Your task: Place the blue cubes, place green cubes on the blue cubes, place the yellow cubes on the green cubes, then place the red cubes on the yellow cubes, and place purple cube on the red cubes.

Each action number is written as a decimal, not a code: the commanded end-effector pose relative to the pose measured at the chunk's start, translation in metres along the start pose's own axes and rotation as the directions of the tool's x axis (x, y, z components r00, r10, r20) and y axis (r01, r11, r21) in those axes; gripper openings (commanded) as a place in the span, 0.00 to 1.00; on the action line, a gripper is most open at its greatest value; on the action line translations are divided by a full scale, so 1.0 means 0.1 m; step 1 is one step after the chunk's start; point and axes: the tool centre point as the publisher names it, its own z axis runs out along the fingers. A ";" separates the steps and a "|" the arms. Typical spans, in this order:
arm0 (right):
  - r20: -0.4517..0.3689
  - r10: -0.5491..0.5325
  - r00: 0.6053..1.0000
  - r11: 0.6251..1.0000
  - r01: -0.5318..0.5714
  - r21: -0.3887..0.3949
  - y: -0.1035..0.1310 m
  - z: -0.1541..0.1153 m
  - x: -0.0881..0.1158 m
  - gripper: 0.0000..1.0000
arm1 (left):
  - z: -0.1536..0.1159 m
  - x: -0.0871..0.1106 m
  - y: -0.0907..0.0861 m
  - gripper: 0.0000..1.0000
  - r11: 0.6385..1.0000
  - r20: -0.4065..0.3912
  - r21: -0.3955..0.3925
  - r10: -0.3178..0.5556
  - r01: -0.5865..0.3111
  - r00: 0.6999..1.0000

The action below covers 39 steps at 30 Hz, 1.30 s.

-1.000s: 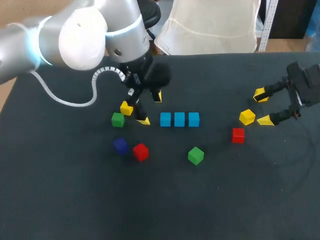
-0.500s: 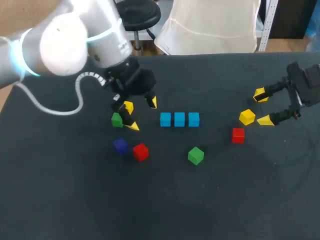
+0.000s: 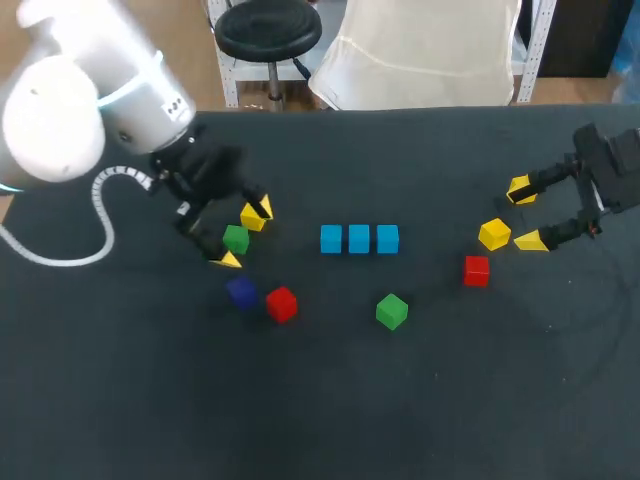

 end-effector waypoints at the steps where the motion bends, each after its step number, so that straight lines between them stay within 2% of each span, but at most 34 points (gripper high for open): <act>1: 0.002 -0.001 1.000 1.000 0.001 -0.001 -0.01 0.00 0.00 1.00 | -0.16 0.06 -0.16 1.00 0.997 -0.017 -0.074 -0.030 0.028 0.999; 6: 0.002 -0.001 1.000 1.000 0.001 -0.001 -0.01 0.00 0.00 1.00 | -0.28 0.18 -0.19 1.00 0.995 -0.077 -0.084 -0.065 0.059 0.995; 12: 0.002 -0.001 1.000 1.000 0.001 -0.001 -0.01 0.00 0.00 1.00 | -0.31 0.25 -0.08 1.00 0.994 -0.180 -0.061 -0.101 0.091 0.978; 15: 0.002 -0.001 1.000 1.000 0.001 -0.001 -0.01 0.00 0.00 1.00 | -0.26 0.28 -0.03 1.00 0.991 -0.198 -0.068 -0.128 0.117 0.972; 21: 0.002 -0.001 1.000 1.000 0.001 -0.001 -0.01 0.00 0.00 1.00 | -0.16 0.33 0.07 1.00 0.988 -0.200 -0.083 -0.145 0.130 0.969; 25: 0.002 -0.001 1.000 1.000 0.001 -0.001 -0.01 0.00 0.00 1.00 | -0.12 0.43 0.09 1.00 0.985 -0.169 -0.096 -0.158 0.144 0.973; 39: 0.002 -0.001 1.000 1.000 0.001 -0.001 -0.01 0.00 0.00 1.00 | 0.06 0.63 0.11 1.00 0.984 -0.168 -0.059 -0.174 0.166 0.970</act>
